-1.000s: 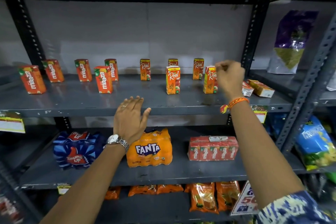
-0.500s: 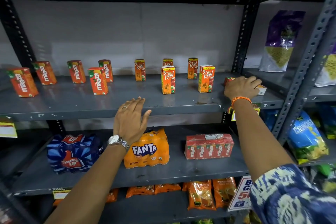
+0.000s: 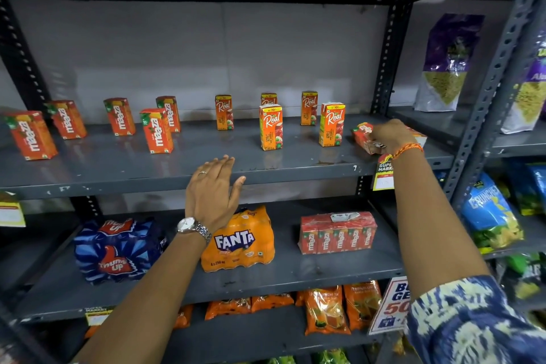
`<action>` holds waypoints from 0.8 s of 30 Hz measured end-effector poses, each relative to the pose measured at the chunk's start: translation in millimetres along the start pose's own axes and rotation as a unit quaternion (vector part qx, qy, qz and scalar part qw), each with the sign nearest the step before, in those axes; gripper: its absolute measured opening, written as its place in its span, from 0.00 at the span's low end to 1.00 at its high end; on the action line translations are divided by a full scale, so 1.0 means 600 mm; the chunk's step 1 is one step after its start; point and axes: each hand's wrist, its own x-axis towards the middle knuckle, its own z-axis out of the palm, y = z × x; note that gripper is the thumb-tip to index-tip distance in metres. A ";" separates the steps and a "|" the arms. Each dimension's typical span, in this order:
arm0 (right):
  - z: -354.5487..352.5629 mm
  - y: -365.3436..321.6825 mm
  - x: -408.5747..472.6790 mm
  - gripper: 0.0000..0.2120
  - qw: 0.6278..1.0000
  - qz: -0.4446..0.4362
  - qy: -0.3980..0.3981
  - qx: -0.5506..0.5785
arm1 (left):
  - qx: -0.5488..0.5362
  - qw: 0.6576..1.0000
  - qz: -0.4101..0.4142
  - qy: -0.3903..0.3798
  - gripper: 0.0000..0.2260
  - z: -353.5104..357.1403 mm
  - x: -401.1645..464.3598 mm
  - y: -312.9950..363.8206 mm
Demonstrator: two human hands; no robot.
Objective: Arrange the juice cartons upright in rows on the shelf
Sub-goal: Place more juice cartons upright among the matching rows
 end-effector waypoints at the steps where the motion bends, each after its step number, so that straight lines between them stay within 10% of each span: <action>1: 0.001 0.005 -0.003 0.15 0.998 0.007 -0.012 0.057 | 0.001 1.000 0.000 0.001 0.27 0.000 0.000 0.000; 13: 0.021 0.052 -0.051 0.19 0.899 -0.057 -0.093 0.424 | 0.002 1.000 -0.011 -0.002 0.29 0.010 0.003 0.000; 24: 0.082 -0.013 -0.106 0.20 0.916 -0.205 -0.095 0.331 | 0.019 0.999 -0.050 0.010 0.27 -0.015 -0.020 -0.051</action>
